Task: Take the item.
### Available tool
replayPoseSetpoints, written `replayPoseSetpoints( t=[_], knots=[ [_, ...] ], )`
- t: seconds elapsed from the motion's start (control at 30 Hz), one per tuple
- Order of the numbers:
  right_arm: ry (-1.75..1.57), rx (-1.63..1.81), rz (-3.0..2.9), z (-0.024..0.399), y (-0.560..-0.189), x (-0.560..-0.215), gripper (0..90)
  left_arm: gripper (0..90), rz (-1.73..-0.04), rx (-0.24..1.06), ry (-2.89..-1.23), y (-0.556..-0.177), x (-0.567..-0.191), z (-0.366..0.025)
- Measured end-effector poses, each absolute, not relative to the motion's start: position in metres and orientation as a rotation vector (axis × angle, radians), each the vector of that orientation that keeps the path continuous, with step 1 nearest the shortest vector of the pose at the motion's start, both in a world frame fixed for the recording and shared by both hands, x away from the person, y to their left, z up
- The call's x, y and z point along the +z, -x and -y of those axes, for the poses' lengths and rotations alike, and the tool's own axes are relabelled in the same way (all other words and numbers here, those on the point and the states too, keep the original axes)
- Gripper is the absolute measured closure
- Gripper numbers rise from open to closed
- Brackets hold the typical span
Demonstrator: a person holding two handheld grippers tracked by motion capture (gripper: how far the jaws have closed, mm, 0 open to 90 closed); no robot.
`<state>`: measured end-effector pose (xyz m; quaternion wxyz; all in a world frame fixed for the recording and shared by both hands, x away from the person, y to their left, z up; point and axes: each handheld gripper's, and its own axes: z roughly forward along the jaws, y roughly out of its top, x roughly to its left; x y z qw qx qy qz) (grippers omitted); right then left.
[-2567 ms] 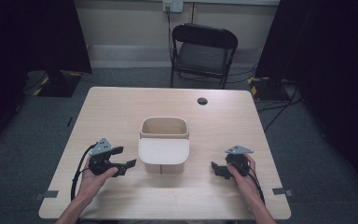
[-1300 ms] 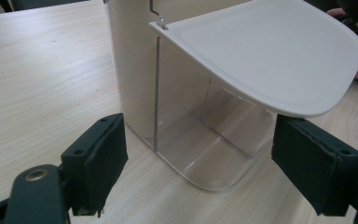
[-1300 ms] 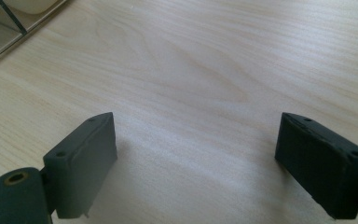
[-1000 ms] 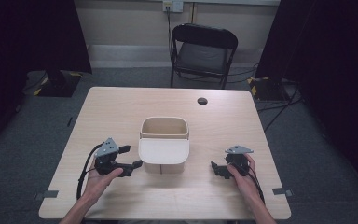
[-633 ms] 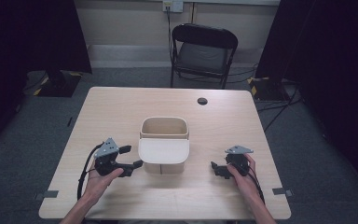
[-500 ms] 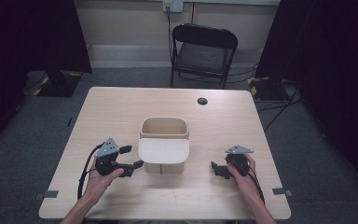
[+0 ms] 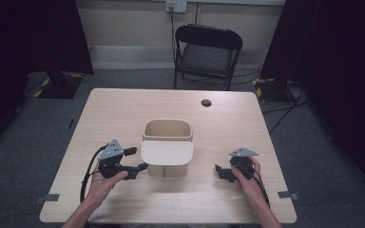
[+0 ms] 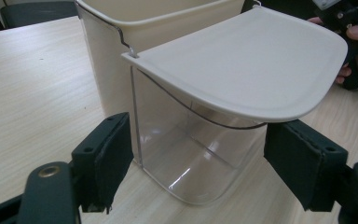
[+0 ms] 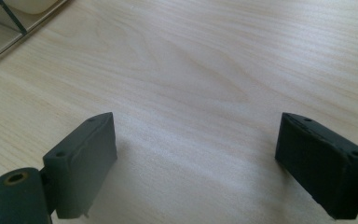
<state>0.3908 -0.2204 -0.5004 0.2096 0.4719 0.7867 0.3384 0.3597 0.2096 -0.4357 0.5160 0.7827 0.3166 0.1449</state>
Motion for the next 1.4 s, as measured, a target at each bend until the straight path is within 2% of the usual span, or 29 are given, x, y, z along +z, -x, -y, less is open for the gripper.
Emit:
replayPoseSetpoints(
  t=[0.63,1.4],
  knots=[
    [-1.312,0.941,-2.188,0.22,-0.391,-0.5,11.6,20.3,-0.738,0.353,-1.884,-0.359,-0.43,-0.205],
    [-1.31,0.941,-2.189,0.22,-0.391,-0.501,11.5,21.4,-0.706,0.359,-1.843,-0.366,-0.42,-0.197]
  ],
)
